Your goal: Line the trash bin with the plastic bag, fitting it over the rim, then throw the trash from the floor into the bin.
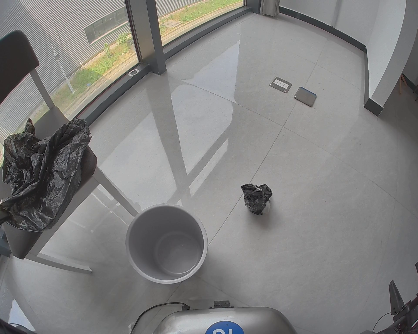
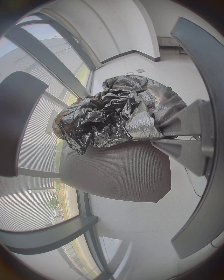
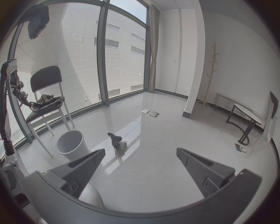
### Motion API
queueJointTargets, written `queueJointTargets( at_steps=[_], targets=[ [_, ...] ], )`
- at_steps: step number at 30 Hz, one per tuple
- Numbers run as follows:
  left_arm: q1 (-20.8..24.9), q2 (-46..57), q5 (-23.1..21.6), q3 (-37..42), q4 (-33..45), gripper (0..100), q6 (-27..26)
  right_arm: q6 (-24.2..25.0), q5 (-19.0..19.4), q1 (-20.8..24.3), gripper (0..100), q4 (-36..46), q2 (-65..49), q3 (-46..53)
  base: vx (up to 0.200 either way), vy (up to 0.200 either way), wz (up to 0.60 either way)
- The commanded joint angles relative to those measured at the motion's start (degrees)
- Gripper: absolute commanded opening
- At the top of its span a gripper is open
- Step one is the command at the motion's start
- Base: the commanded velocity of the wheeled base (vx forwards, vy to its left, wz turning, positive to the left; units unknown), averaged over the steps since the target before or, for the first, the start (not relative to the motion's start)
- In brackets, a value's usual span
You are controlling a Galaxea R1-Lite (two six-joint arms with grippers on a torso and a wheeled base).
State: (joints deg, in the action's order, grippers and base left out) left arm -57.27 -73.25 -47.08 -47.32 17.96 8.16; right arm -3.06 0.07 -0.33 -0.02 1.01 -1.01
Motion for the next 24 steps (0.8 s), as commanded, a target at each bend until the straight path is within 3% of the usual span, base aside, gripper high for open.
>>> queueJointTargets(
  at_steps=[1, 3, 11, 15, 16, 18, 22, 24],
  targets=[
    [0.0, 3.1, -0.7, -1.1, -0.2, 0, 4.8, 0.0, 0.0, 0.0, 100, 0.0, -0.5, 1.0, 0.000, 0.000, 0.00],
    [0.0, 4.4, -2.5, -2.2, 0.1, 0, 8.2, 0.1, 0.0, 0.0, 100, 0.0, -0.5, 1.0, 0.000, 0.000, 0.00],
    [0.3, 10.8, -4.0, -1.3, 0.3, 0, 4.3, 0.4, 0.0, 0.0, 100, -0.1, -0.5, 1.0, 0.000, 0.000, 0.00],
    [0.3, 12.7, -5.8, -1.6, 0.4, 0, 5.9, 0.2, 0.2, 0.2, 100, -0.1, -0.4, 1.0, 0.000, 0.000, 0.00],
    [0.1, 15.2, -9.5, -1.7, 0.0, 0, 10.2, 0.2, 0.5, 0.2, 100, -0.1, -0.4, 1.0, 0.000, 0.000, 0.00],
    [0.2, 18.5, -11.9, -0.9, -0.4, 0, 14.0, 0.4, 0.5, 0.2, 100, -0.1, -0.5, 1.0, 0.000, 0.000, 0.00],
    [1.0, 24.3, -13.4, -0.9, 0.2, 0, 20.0, 1.0, 0.5, 0.2, 100, -0.1, -0.5, 1.0, 0.000, 0.000, 0.00],
    [3.6, 29.1, -13.4, -1.8, 0.9, 0, 25.1, 1.6, 0.5, 0.2, 100, -0.1, -0.5, 1.0, 0.000, 0.000, 0.00]
  ],
)
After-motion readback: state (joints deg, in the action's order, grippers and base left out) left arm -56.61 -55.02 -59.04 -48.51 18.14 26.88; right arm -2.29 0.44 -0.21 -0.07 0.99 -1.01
